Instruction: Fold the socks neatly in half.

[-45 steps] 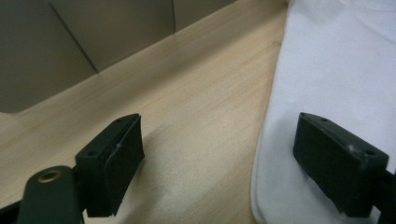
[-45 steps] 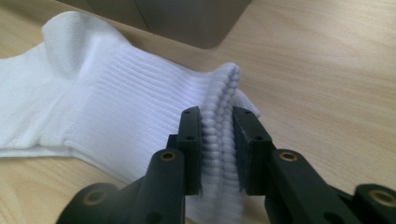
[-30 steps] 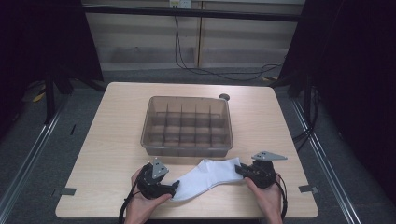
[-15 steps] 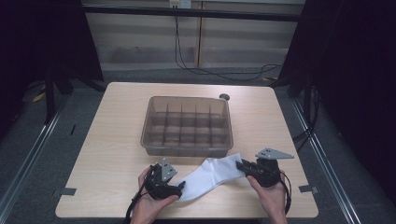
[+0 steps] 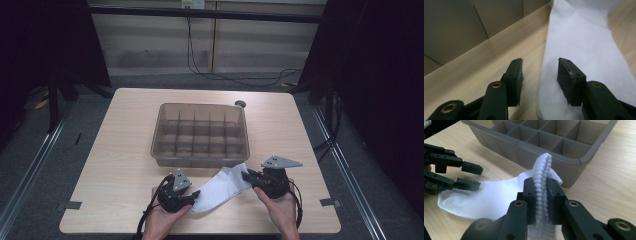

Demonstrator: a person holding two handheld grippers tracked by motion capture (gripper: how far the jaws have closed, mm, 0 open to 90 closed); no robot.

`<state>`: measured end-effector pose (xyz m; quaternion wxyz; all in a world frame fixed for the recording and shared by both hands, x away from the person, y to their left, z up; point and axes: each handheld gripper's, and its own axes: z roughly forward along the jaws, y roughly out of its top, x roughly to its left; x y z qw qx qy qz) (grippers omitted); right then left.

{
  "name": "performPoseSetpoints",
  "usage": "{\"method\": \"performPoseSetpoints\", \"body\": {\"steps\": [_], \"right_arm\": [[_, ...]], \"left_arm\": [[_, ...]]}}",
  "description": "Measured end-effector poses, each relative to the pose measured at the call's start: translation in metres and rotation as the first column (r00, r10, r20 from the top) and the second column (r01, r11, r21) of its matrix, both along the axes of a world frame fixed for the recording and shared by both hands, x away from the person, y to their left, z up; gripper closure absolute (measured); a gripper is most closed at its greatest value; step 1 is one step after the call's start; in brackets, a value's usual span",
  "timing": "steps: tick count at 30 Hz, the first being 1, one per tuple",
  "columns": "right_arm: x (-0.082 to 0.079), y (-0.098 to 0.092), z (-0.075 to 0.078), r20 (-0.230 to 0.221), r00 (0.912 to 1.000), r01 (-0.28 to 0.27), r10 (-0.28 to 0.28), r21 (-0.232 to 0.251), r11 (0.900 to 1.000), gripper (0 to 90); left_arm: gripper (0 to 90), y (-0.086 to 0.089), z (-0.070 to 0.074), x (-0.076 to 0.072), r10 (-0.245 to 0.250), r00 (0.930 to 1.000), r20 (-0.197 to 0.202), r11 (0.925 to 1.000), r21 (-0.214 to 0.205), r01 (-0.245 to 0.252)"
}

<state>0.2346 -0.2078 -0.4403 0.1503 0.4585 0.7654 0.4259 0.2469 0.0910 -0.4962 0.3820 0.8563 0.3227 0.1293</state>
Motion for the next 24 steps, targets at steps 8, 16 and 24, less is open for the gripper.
{"method": "performPoseSetpoints", "body": {"steps": [8,16,24], "right_arm": [[0.002,0.001,0.000,-0.005,1.0000,-0.001,0.001,-0.012,0.9999,79.5],[0.003,0.000,-0.002,-0.011,0.9999,0.005,-0.005,-0.018,0.9998,79.5],[0.003,-0.005,0.002,-0.001,0.9998,0.020,-0.020,-0.022,0.9996,79.5]], "left_arm": [[81.9,0.021,0.020,-0.011,-0.064,0.9979,-0.007,0.9965,-0.054,0.064],[79.6,0.029,0.015,-0.024,-0.102,0.9938,-0.044,0.9928,-0.068,0.099],[84.4,0.017,-0.002,-0.019,-0.130,0.9885,-0.077,0.9910,-0.042,0.127]]}}
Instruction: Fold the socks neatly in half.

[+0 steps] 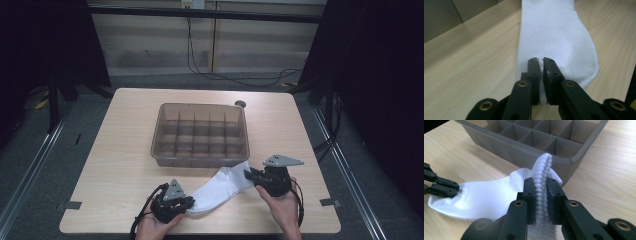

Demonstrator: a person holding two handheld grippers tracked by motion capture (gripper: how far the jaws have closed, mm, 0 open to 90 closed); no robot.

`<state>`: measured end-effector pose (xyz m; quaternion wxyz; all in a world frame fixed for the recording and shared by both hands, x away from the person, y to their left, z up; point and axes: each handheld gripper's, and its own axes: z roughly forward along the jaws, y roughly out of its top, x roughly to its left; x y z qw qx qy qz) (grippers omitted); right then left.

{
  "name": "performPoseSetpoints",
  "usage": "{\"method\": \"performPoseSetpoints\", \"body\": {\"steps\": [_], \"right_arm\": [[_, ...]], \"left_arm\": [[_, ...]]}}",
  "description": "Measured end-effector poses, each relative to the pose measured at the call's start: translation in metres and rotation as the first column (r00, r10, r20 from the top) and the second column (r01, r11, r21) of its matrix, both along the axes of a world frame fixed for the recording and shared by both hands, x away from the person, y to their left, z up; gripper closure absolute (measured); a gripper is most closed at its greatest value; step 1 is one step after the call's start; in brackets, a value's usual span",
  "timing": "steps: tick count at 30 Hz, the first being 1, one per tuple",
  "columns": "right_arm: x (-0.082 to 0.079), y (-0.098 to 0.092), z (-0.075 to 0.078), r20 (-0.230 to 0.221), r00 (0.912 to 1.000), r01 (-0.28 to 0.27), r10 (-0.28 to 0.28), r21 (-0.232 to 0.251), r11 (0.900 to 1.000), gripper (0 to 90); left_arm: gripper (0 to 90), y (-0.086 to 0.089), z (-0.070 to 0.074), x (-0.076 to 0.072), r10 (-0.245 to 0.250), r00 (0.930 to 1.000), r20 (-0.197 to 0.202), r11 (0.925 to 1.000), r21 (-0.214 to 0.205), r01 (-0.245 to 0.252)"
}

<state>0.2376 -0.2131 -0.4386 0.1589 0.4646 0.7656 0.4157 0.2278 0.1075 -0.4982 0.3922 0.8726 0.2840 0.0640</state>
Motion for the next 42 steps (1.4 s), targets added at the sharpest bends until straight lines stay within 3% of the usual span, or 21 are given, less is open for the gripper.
{"method": "performPoseSetpoints", "body": {"steps": [6,9,11,19,27,35,42], "right_arm": [[-0.003,0.001,0.008,0.016,0.9998,-0.011,0.011,0.005,0.9999,79.5],[-0.005,0.009,0.010,0.014,0.9993,-0.036,0.036,-0.005,0.9993,79.5],[-0.006,0.014,0.009,0.017,0.9988,-0.047,0.047,0.015,0.9988,79.4],[-0.005,0.042,0.001,-0.019,0.9922,-0.123,0.123,-0.002,0.9924,79.4],[-0.002,0.069,-0.006,-0.068,0.9770,-0.205,0.202,-0.034,0.9782,78.5],[-0.002,0.076,-0.016,-0.100,0.9638,-0.249,0.247,-0.009,0.9684,68.4],[-0.001,0.071,-0.012,-0.071,0.9639,-0.254,0.256,0.040,0.9663,59.5]], "left_arm": [[87.1,-0.022,0.000,0.004,-0.036,0.9993,-0.003,0.9993,0.003,0.036],[87.4,-0.034,-0.001,0.007,-0.031,0.9995,0.004,0.9995,0.000,0.031],[87.3,-0.037,-0.001,0.010,-0.021,0.9997,-0.009,0.9998,-0.007,0.021],[86.9,-0.038,-0.001,0.011,-0.021,0.9997,-0.010,0.9997,-0.012,0.021],[84.4,-0.037,-0.001,0.014,-0.006,0.9997,-0.026,0.9997,-0.026,0.005],[84.3,-0.036,-0.001,0.014,-0.005,0.9997,-0.023,0.9998,-0.018,0.005],[84.3,-0.036,-0.002,0.014,-0.003,0.9997,-0.022,0.9997,-0.026,0.003]]}}
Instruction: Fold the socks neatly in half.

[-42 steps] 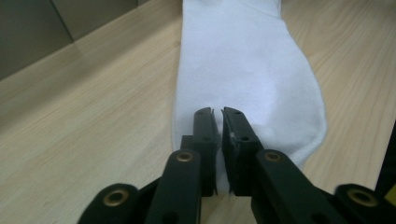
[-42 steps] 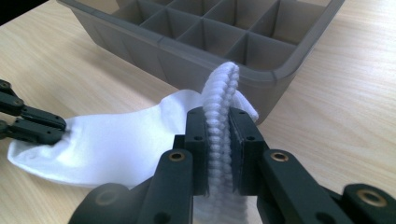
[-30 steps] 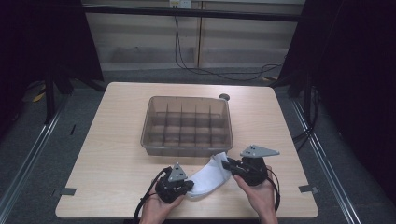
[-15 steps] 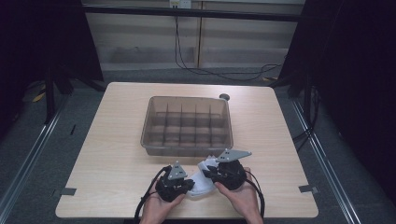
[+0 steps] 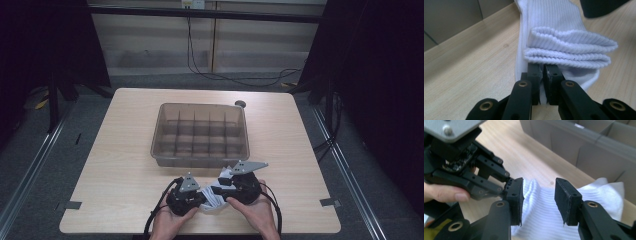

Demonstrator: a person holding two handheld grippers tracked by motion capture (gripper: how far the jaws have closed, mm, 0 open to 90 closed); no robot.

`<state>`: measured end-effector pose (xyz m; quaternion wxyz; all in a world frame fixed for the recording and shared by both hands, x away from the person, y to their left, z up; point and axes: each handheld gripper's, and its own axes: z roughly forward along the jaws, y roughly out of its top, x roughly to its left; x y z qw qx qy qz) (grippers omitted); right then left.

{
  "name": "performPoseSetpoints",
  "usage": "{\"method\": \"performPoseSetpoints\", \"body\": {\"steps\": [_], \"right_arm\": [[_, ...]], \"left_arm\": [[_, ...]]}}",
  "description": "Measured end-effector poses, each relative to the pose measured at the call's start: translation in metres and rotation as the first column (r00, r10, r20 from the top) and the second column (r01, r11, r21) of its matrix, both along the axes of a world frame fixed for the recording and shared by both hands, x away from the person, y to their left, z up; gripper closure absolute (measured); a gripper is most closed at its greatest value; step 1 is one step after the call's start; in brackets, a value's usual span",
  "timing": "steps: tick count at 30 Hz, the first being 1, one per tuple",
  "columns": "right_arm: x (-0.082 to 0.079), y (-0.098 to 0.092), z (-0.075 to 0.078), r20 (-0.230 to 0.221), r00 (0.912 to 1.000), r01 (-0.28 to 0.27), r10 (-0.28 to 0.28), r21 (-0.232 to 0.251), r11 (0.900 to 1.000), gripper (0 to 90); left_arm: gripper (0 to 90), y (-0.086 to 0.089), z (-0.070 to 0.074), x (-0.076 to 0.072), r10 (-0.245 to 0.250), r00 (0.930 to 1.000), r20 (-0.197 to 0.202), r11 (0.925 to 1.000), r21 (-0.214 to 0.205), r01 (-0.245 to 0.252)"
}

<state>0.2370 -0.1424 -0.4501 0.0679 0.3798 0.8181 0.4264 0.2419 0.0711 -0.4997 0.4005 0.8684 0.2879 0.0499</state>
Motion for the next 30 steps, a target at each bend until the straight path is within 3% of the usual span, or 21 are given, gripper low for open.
{"method": "performPoseSetpoints", "body": {"steps": [7,8,9,12,13,16,19,21,24,27,30], "right_arm": [[0.000,-0.016,-0.007,-0.015,0.9991,0.040,-0.041,-0.034,0.9986,74.6],[0.000,-0.017,-0.010,-0.023,0.9988,0.041,-0.042,-0.045,0.9981,74.9],[0.000,-0.017,-0.014,-0.027,0.9988,0.040,-0.042,-0.051,0.9979,74.9],[-0.001,-0.016,-0.024,-0.039,0.9977,0.051,-0.054,-0.072,0.9960,74.9],[-0.001,-0.016,-0.026,-0.037,0.9972,0.062,-0.065,-0.081,0.9948,74.9],[0.000,-0.020,-0.029,-0.034,0.9959,0.082,-0.084,-0.080,0.9934,75.4],[-0.001,-0.020,-0.030,-0.034,0.9963,0.077,-0.079,-0.075,0.9943,71.5],[-0.002,-0.016,-0.027,-0.026,0.9977,0.060,-0.062,-0.082,0.9948,70.8],[-0.004,-0.009,-0.025,-0.011,0.9987,0.049,-0.050,-0.098,0.9940,70.7],[-0.003,-0.014,-0.023,0.010,0.9958,0.092,-0.091,-0.114,0.9892,72.2],[0.000,-0.029,-0.023,0.018,0.9900,0.141,-0.140,-0.105,0.9844,77.5]], "left_arm": [[83.0,0.000,0.000,0.000,0.005,1.0000,-0.005,0.9999,-0.010,-0.005],[82.3,0.001,0.001,0.001,0.001,1.0000,-0.009,1.0000,-0.001,-0.001],[80.5,0.001,0.001,0.001,0.012,0.9997,-0.021,0.9997,-0.020,-0.013],[71.4,0.003,0.006,0.001,0.029,0.9996,0.005,0.9993,0.022,-0.029],[69.8,0.005,0.008,0.001,0.034,0.9994,0.002,0.9993,0.017,-0.034],[67.5,0.014,0.018,0.002,0.045,0.9990,-0.002,0.9977,-0.052,-0.045],[63.3,0.019,0.029,0.004,0.069,0.9971,0.033,0.9965,-0.050,-0.067],[61.9,0.021,0.034,0.006,0.076,0.9964,0.038,0.9945,-0.074,-0.073],[59.1,0.019,0.036,0.007,0.083,0.9956,0.044,0.9944,-0.069,-0.080],[54.6,0.013,0.034,0.008,0.064,0.9969,0.045,0.9972,-0.041,-0.062],[53.4,0.009,0.033,0.009,0.069,0.9969,0.038,0.9961,-0.057,-0.067]]}}
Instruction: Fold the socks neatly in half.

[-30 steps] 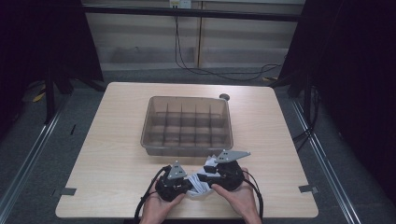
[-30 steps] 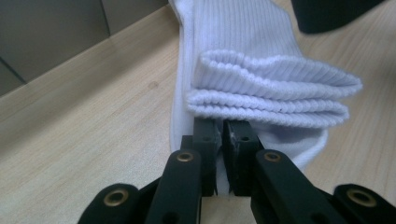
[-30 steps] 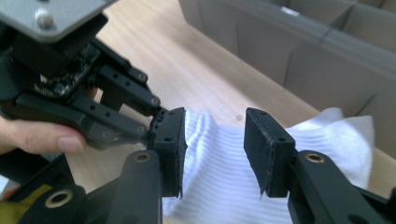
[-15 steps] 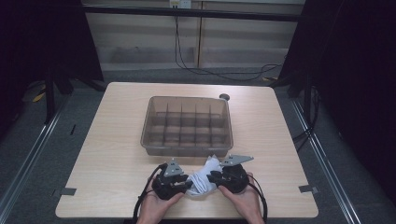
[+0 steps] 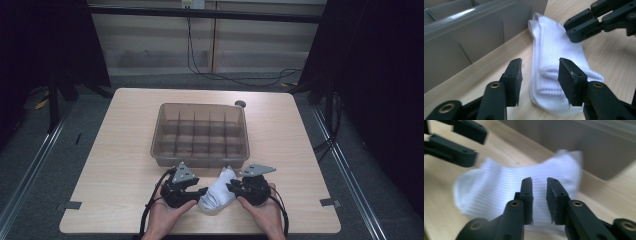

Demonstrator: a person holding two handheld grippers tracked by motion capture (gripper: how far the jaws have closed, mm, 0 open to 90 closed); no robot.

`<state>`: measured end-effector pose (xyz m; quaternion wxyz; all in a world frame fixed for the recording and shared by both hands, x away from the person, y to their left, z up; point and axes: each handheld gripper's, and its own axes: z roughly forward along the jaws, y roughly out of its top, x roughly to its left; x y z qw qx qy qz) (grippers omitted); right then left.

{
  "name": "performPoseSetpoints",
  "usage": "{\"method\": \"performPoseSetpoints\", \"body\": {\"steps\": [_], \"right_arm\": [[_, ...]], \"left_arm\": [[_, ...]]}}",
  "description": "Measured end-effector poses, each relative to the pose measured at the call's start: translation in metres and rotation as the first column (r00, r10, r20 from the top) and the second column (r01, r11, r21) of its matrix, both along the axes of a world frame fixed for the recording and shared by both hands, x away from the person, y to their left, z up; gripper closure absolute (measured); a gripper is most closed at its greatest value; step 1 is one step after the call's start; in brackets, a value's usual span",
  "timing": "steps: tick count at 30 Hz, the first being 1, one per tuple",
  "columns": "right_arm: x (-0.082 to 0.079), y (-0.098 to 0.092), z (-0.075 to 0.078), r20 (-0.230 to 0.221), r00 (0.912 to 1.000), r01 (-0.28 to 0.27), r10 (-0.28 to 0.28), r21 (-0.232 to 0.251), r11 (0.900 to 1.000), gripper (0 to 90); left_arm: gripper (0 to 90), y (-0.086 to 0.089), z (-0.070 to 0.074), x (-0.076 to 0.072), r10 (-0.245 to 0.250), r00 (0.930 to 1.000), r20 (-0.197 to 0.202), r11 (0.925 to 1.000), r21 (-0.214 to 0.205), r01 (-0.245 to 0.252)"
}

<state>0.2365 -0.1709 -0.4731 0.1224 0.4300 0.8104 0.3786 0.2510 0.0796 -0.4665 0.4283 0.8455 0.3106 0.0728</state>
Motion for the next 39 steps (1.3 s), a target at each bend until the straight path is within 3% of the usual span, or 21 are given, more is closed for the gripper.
{"method": "performPoseSetpoints", "body": {"steps": [4,6,10,13,15,17,19,22,25,30,31,33,39], "right_arm": [[0.002,-0.007,-0.010,-0.019,0.9997,0.013,-0.014,-0.032,0.9994,78.7],[0.001,-0.005,-0.016,-0.027,0.9996,0.009,-0.010,-0.045,0.9989,79.1],[-0.003,-0.003,-0.019,-0.021,0.9996,-0.019,0.018,-0.040,0.9990,79.1],[-0.004,-0.003,-0.017,-0.029,0.9995,-0.013,0.012,-0.047,0.9988,79.1],[-0.004,-0.005,-0.017,-0.023,0.9997,-0.004,0.003,-0.058,0.9983,78.7],[-0.004,-0.006,-0.017,-0.027,0.9996,0.008,-0.010,-0.056,0.9984,77.9],[-0.004,-0.007,-0.017,-0.016,0.9998,0.010,-0.011,-0.063,0.9979,77.2],[-0.005,-0.008,-0.017,-0.007,0.9998,0.016,-0.017,-0.081,0.9965,77.4],[-0.004,-0.010,-0.017,-0.012,0.9997,0.019,-0.020,-0.074,0.9971,77.5],[-0.002,-0.012,-0.017,-0.019,0.9996,0.021,-0.022,-0.067,0.9975,76.4],[-0.002,-0.012,-0.017,-0.022,0.9994,0.023,-0.025,-0.067,0.9975,76.1],[-0.001,-0.013,-0.017,-0.021,0.9993,0.029,-0.030,-0.070,0.9971,75.4],[0.000,-0.016,-0.011,-0.028,0.9994,0.020,-0.022,-0.057,0.9982,67.6]], "left_arm": [[52.5,-0.009,0.000,0.004,-0.006,1.0000,0.003,0.9999,-0.008,0.006],[51.3,-0.017,-0.003,0.007,-0.007,0.9999,0.008,0.9999,0.010,0.007],[50.5,-0.030,-0.012,0.009,-0.020,0.9998,-0.009,0.9996,0.019,0.020],[52.2,-0.032,-0.014,0.003,-0.036,0.9992,0.016,0.9913,0.127,0.034],[50.7,-0.029,-0.014,-0.001,-0.074,0.9973,-0.001,0.9886,0.131,0.073],[46.1,-0.028,-0.015,-0.005,-0.073,0.9970,0.026,0.9824,0.175,0.067],[41.1,-0.027,-0.016,-0.006,-0.086,0.9962,0.014,0.9845,0.155,0.082],[48.1,-0.023,-0.017,-0.008,-0.102,0.9946,-0.018,0.9885,0.110,0.103],[51.5,-0.020,-0.015,-0.010,-0.097,0.9950,-0.022,0.9927,0.070,0.098],[60.9,-0.014,-0.013,-0.017,-0.142,0.9895,-0.027,0.9888,0.043,0.143],[65.4,-0.015,-0.014,-0.017,-0.155,0.9871,-0.039,0.9860,0.055,0.157],[67.4,-0.016,-0.018,-0.016,-0.144,0.9888,-0.040,0.9844,0.097,0.147],[70.1,-0.016,-0.022,-0.014,-0.163,0.9855,-0.047,0.9805,0.104,0.167]]}}
